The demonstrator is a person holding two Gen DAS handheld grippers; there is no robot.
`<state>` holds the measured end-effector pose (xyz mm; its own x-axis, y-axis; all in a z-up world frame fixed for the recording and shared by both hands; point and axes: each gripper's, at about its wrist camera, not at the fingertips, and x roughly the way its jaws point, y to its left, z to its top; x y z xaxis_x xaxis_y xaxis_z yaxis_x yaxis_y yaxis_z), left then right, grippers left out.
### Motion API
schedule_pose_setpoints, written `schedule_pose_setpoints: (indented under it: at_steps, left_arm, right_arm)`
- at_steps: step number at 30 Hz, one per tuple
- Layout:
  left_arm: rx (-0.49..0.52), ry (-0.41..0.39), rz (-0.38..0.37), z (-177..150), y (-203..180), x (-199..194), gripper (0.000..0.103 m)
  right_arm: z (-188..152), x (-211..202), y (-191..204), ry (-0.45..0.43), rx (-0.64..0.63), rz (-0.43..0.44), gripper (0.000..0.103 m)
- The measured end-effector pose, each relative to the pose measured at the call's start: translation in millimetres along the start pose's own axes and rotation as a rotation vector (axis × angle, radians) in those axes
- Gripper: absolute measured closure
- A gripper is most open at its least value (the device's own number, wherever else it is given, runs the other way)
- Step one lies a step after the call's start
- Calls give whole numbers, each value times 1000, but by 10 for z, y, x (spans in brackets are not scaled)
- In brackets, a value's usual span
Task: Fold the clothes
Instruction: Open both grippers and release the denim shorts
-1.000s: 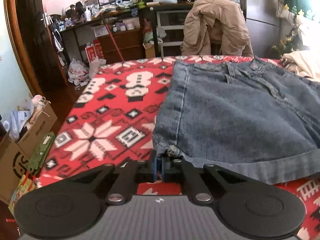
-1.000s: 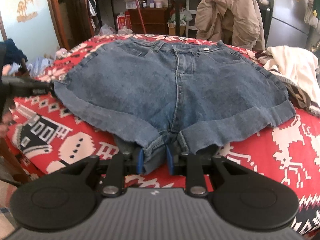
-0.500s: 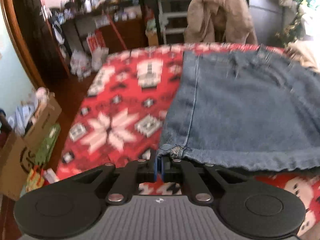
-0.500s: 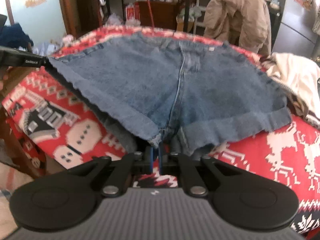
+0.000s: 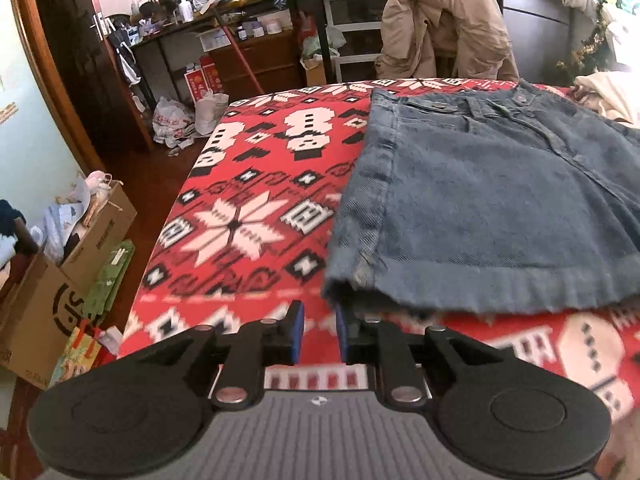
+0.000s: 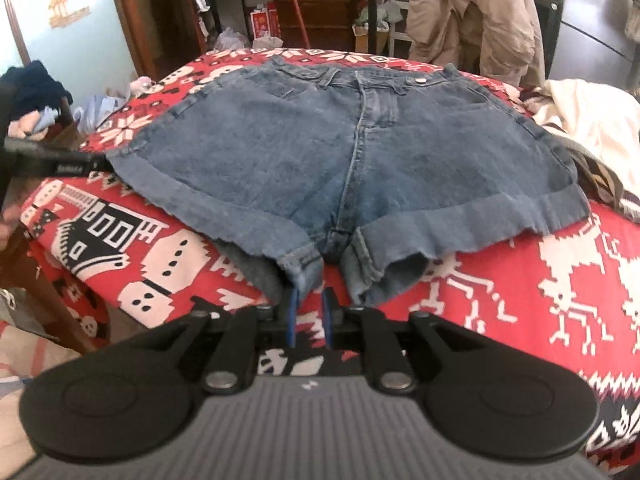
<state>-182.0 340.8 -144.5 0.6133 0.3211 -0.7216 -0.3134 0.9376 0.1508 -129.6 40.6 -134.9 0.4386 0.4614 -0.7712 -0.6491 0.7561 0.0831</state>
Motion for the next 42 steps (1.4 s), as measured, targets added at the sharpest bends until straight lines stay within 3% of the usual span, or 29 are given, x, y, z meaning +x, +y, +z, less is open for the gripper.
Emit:
schedule_pose_setpoints:
  at_steps: [5,12,20,25,29,37,42]
  left_arm:
    - [-33,-42,-77,-43,-306,-390,85]
    - [-17,-126,-226,157,-1194,-785,85]
    - [77,-120,-319,242,-2277,-758,85]
    - [138,-83,-277,176,-2732,-570,84]
    - [179,-64,-203,128,-2890,-408,76]
    - [162,-67,-184,110,-2915,-256,76]
    - [125,-63,-198,148,-2861,-231,76]
  right_arm:
    - [-74,-229,-110,-32,-6,2,90]
    - [-85,-462,-501,-88,35,-21,89]
    - [-34,-503,-1020,-121,66,-44,89]
    - [-11,-402,-1395,-120,89,-66,88]
    - [-6,-281,-1683,-125,105,-115,81]
    - [145,68,-2271,-146,59,-275,80]
    - [203,302,-2396,-128,-43,-305,80]
